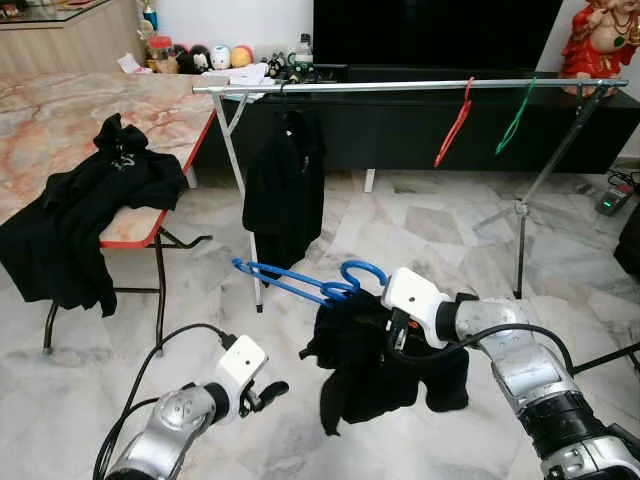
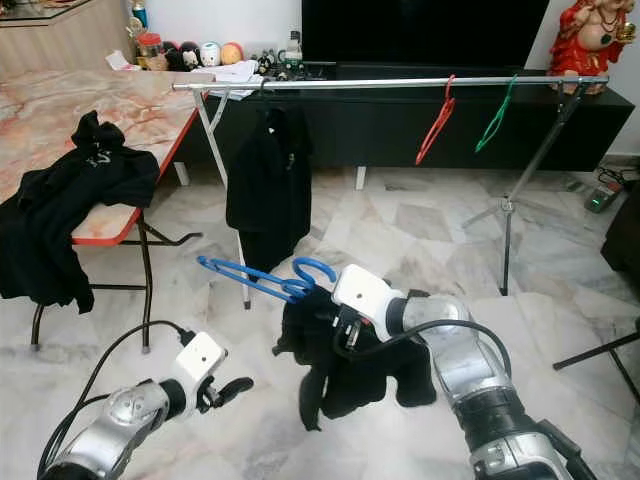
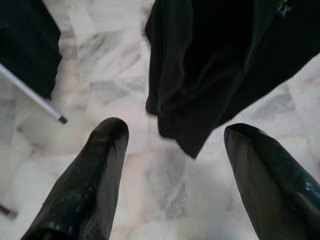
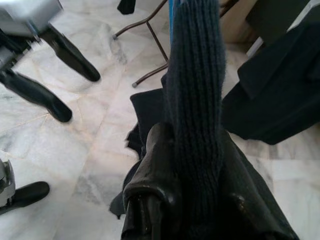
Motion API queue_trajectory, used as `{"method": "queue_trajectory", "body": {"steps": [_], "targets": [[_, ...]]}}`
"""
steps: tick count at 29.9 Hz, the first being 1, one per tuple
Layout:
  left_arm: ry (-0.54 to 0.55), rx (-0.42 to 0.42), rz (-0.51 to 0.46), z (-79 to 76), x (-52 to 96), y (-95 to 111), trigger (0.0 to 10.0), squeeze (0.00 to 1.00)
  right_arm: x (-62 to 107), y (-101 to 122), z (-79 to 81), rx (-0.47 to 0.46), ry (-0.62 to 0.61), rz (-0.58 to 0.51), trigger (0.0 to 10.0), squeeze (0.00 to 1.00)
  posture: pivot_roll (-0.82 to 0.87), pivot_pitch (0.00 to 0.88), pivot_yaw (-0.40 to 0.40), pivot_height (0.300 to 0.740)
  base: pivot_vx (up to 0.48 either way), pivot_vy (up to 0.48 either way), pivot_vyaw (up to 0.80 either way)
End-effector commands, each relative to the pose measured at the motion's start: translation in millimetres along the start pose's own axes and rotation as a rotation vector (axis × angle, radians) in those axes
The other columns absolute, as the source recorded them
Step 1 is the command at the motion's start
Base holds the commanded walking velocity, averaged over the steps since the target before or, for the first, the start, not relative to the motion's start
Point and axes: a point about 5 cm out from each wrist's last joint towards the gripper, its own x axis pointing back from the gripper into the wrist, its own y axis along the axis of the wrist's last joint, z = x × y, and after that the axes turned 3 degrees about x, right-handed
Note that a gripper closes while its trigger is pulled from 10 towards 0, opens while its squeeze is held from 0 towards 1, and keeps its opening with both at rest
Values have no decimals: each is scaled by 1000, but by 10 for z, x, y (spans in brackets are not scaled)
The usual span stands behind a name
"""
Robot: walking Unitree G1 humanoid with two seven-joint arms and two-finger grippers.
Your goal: Hang hanger
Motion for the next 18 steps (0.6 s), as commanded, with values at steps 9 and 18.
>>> {"method": "queue_trajectory", "body": {"steps": [9,18], "targets": [[13,-43,9,-51,-135,12,10000,0,-34,407,44,61,6,-107,0,0,35,105,-16,740,0,0,0],[40,-42,34,-79,-193,-35,10000,0,-16,572,126,76,29,-145,0,0,35,102,-17,740,0,0,0]]}}
